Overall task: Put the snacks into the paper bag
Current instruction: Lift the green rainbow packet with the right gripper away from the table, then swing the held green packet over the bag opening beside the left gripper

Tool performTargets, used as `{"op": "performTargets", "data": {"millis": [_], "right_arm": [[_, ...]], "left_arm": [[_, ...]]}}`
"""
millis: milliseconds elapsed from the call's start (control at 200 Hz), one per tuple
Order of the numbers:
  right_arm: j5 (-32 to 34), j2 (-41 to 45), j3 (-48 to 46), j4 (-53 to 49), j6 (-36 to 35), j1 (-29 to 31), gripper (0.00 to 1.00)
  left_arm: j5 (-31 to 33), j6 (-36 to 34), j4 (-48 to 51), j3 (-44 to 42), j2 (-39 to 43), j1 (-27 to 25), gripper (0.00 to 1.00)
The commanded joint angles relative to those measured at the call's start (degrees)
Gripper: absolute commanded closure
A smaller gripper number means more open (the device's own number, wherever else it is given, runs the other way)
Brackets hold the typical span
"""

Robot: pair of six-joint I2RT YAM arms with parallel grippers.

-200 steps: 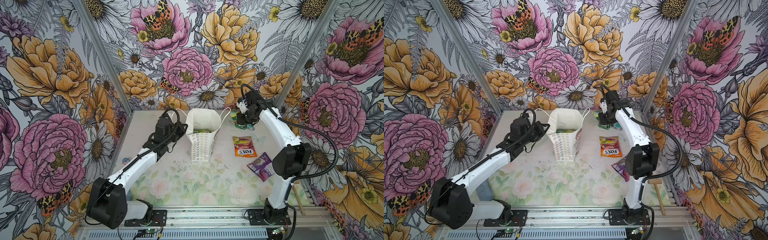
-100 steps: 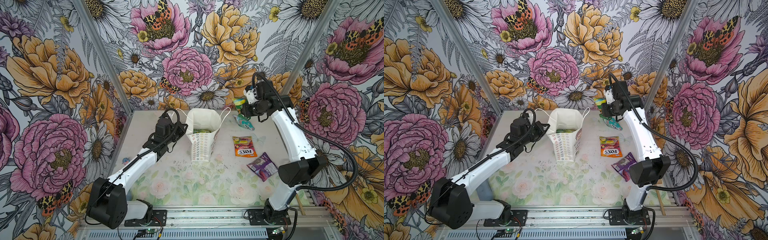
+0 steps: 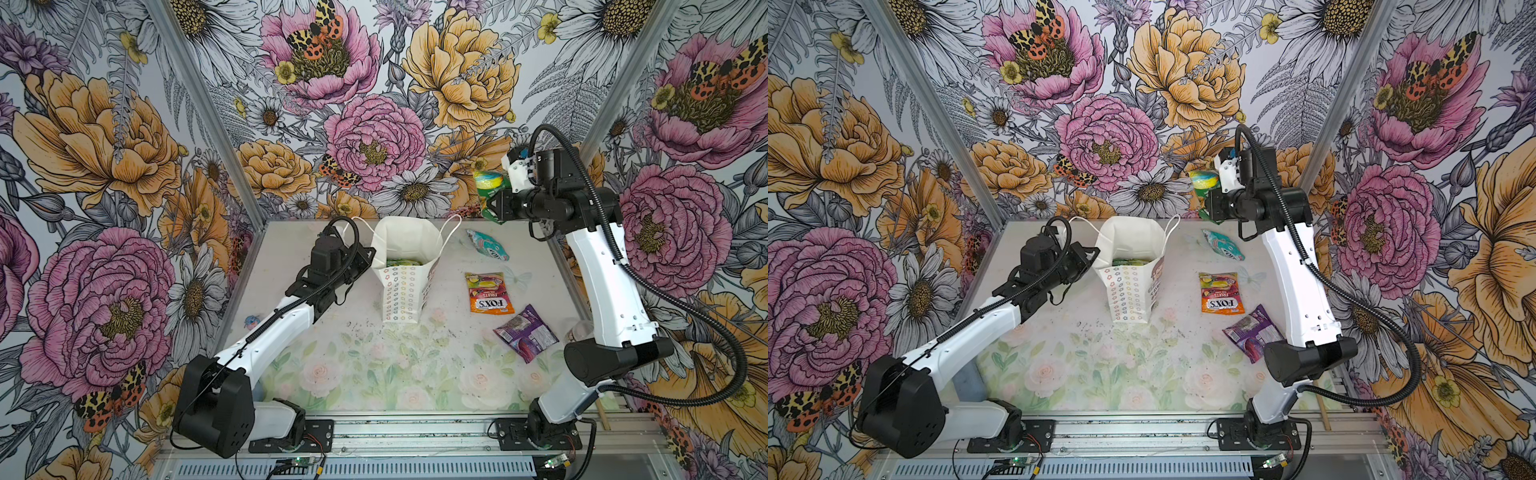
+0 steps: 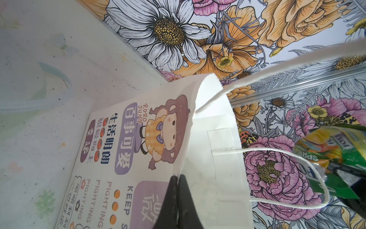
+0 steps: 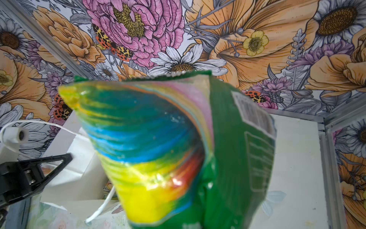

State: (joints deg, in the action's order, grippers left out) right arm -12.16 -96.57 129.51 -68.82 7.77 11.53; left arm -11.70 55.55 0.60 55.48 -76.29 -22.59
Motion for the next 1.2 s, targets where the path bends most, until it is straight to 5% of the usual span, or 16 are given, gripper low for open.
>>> {"op": "performTargets", "data": {"millis": [0, 650, 976, 1191], "right_arm": [[-3.40, 3.30, 3.01, 2.29, 1.58, 0.80, 1.00], [-10.69, 6.55, 3.93, 9.16, 3.24, 10.74, 1.00], [-8.98, 3.37, 5.14, 9.06, 1.28, 16.07, 1.00], [-3.17, 1.59, 4.89, 9.02, 6.70, 18.76, 1.00]], "left_arm": [[-1.06, 0.00, -1.64, -0.73, 0.34, 0.35, 1.00], [-0.97, 0.10, -1.61, -0.73, 0.80, 0.31, 1.00], [-0.83, 0.09, -1.61, -0.73, 0.79, 0.26, 1.00], [-0.89, 0.09, -1.46, -0.64, 0.71, 0.20, 1.00]]}}
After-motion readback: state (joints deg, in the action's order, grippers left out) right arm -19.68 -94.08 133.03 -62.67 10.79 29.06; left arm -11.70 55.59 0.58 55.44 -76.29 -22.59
